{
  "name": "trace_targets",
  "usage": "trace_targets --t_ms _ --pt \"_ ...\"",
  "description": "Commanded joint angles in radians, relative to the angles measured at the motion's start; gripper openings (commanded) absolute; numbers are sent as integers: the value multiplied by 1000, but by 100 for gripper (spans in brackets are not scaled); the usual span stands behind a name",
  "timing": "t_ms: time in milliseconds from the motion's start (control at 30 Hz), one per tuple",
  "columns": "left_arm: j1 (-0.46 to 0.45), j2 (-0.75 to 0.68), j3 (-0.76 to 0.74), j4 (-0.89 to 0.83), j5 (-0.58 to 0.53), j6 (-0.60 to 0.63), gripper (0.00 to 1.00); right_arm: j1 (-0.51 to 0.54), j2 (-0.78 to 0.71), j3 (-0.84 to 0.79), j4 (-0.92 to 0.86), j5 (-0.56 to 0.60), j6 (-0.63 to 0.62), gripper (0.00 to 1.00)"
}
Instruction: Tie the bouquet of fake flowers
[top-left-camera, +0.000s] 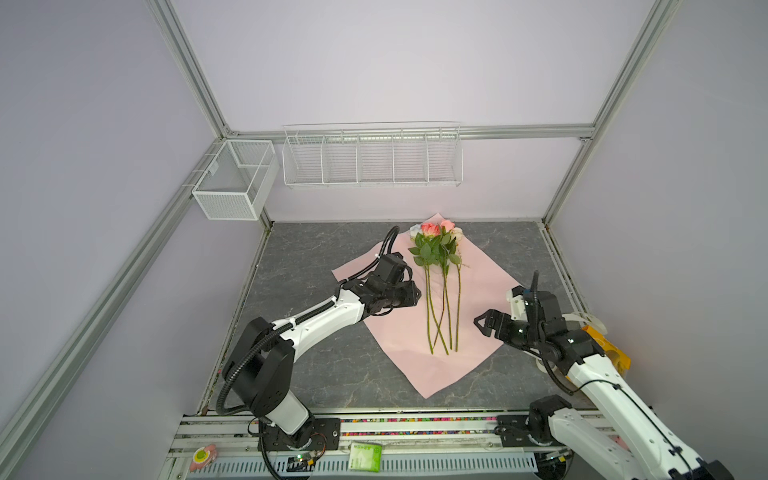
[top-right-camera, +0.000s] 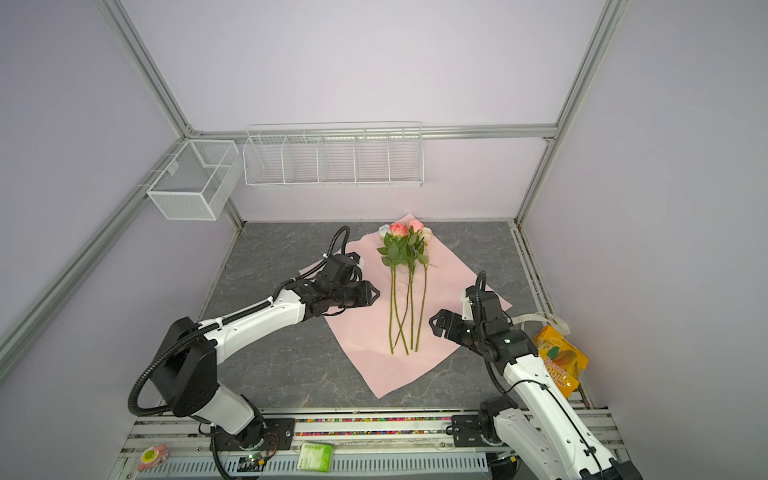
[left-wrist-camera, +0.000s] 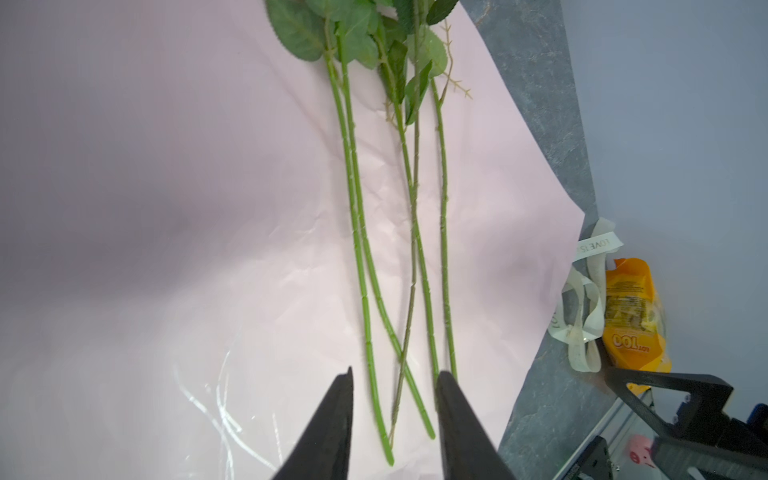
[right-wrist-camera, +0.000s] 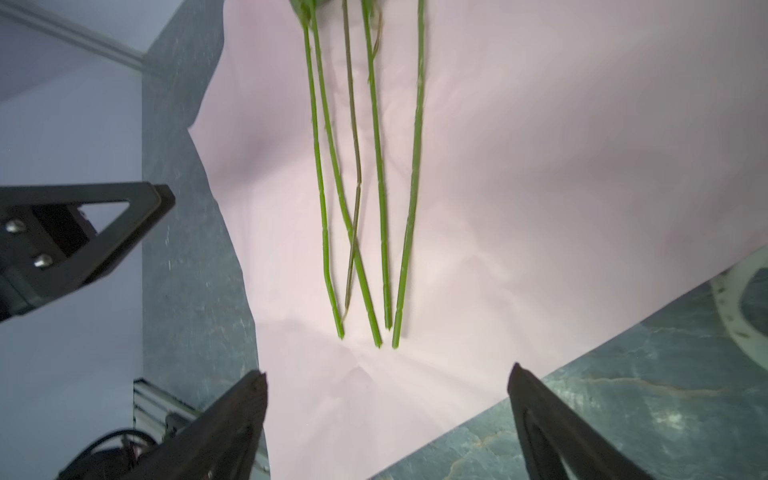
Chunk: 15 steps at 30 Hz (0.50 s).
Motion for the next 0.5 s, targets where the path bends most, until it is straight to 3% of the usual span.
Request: trace_targets --t_ms 0,133,300,467 --pt "0 -81 -121 98 -28 -25 33 143 -48 -69 -35 -1 93 84" --pt "0 -177 -264 103 -32 -54 33 347 -116 -124 -91 148 205 75" --pt "0 -277 -406 84 -45 -93 33 533 -175 -196 -101 198 310 61" --pt "0 -360 -500 46 -35 -127 34 679 -140 -238 -36 242 364 43"
